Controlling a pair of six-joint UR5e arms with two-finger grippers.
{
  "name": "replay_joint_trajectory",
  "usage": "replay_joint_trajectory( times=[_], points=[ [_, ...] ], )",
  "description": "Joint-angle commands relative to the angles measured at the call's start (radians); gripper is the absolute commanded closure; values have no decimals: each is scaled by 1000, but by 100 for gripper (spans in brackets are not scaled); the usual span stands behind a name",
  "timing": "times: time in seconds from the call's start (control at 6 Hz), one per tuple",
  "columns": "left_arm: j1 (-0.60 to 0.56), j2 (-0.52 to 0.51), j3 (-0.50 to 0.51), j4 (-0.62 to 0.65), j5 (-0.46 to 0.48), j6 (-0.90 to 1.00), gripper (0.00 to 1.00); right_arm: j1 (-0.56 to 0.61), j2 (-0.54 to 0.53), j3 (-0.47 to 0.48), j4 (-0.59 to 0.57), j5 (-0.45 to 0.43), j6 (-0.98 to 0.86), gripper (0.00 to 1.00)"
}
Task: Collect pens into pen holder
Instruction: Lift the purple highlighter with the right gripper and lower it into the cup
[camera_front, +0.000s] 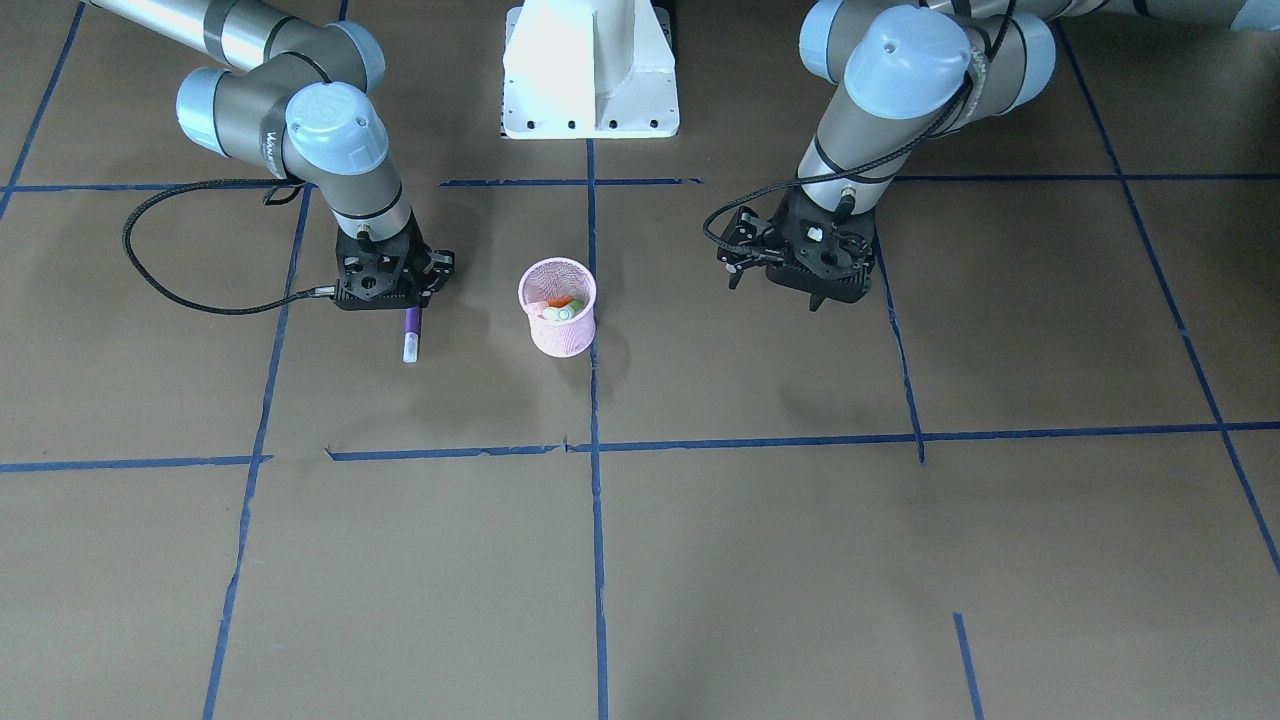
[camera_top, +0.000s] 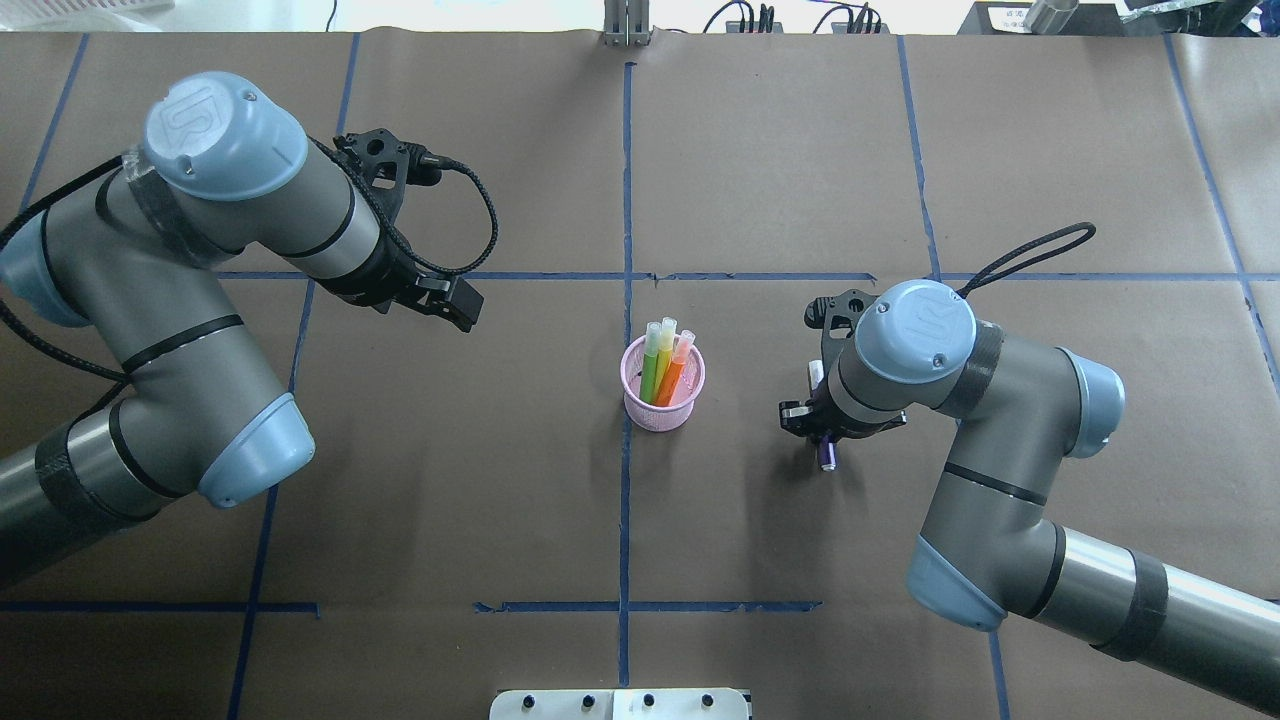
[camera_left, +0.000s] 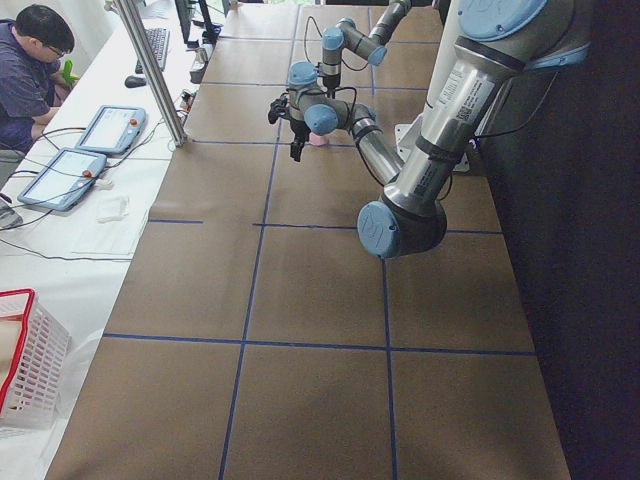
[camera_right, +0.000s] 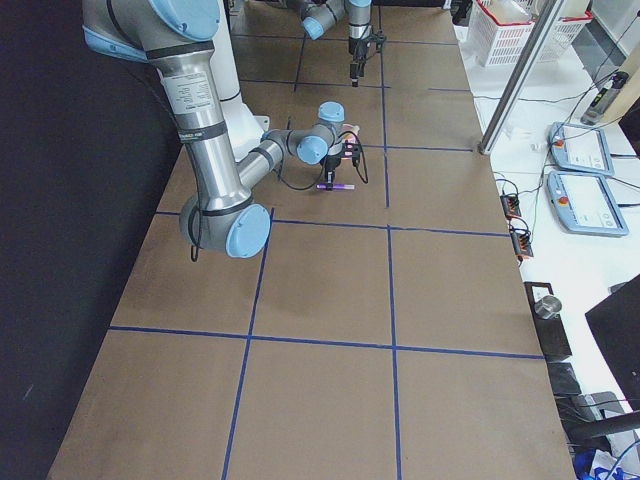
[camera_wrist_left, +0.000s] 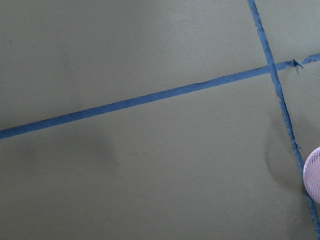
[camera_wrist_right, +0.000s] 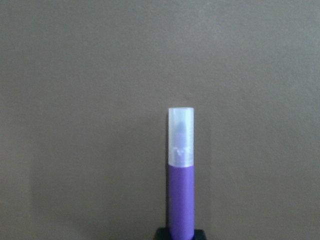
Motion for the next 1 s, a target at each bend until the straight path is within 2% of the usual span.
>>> replay_joint_trajectory(
  times=[0.0, 0.33, 0.5, 0.67, 0.83],
  points=[
    [0, 2, 6, -1, 0, 1, 0, 41, 29, 46, 3, -10, 6, 100],
    [-1, 3, 20, -1, 5, 3, 0, 51, 27, 210, 0, -221, 31, 100],
    [0, 24, 21, -3, 8, 4, 0, 49, 26, 286, 0, -368, 123, 100],
    [-3, 29, 40, 0, 11, 53, 0, -30, 41, 311, -6, -609, 205, 100],
    [-3, 52, 55, -3, 12, 93, 0, -109, 65, 301, -14, -774, 283, 100]
  ],
)
